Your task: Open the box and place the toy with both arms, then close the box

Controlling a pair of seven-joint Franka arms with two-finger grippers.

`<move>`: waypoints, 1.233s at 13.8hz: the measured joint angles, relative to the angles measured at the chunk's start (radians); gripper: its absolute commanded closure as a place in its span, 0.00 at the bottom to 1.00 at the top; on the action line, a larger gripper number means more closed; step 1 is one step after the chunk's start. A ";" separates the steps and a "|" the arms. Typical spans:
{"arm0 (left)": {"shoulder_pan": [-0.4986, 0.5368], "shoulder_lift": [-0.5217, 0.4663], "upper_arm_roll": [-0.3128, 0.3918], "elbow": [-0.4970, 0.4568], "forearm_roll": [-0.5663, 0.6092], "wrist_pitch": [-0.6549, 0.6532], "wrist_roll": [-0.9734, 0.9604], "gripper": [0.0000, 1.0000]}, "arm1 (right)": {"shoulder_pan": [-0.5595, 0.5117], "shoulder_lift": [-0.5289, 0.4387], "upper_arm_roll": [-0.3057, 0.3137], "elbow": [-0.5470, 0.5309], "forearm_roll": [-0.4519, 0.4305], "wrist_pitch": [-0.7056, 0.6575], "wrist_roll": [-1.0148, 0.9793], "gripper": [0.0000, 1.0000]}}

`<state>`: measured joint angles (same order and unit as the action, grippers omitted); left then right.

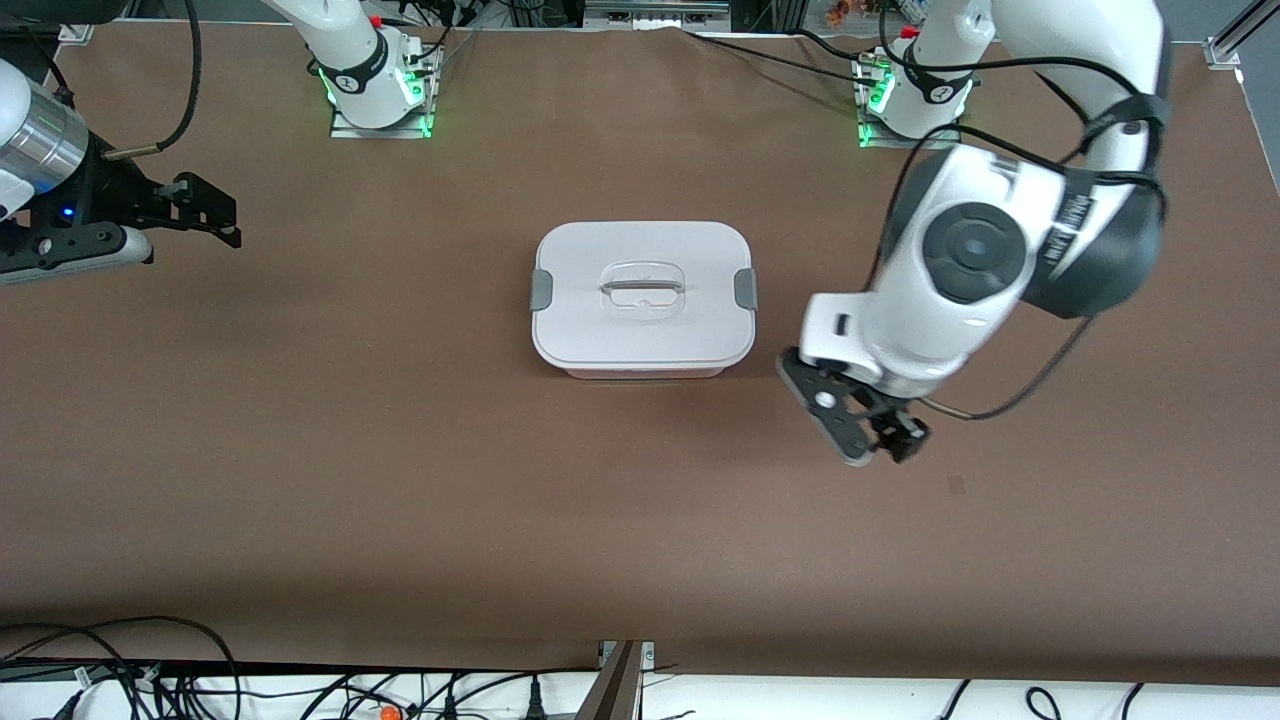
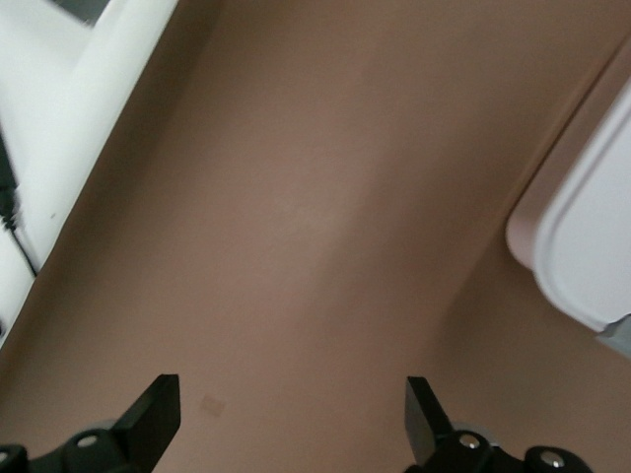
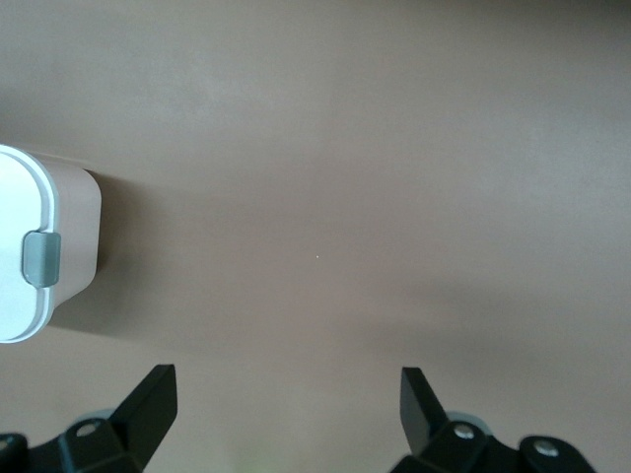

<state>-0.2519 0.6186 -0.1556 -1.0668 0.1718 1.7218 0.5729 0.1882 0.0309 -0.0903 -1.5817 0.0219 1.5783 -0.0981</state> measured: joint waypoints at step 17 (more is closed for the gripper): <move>0.359 -0.113 -0.003 0.009 -0.148 -0.164 -0.304 0.00 | 0.000 0.001 0.000 0.000 0.000 0.000 0.000 0.00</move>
<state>0.1073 0.5057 -0.1586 -1.0575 0.0239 1.5576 0.2685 0.1882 0.0318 -0.0902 -1.5816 0.0220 1.5780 -0.0981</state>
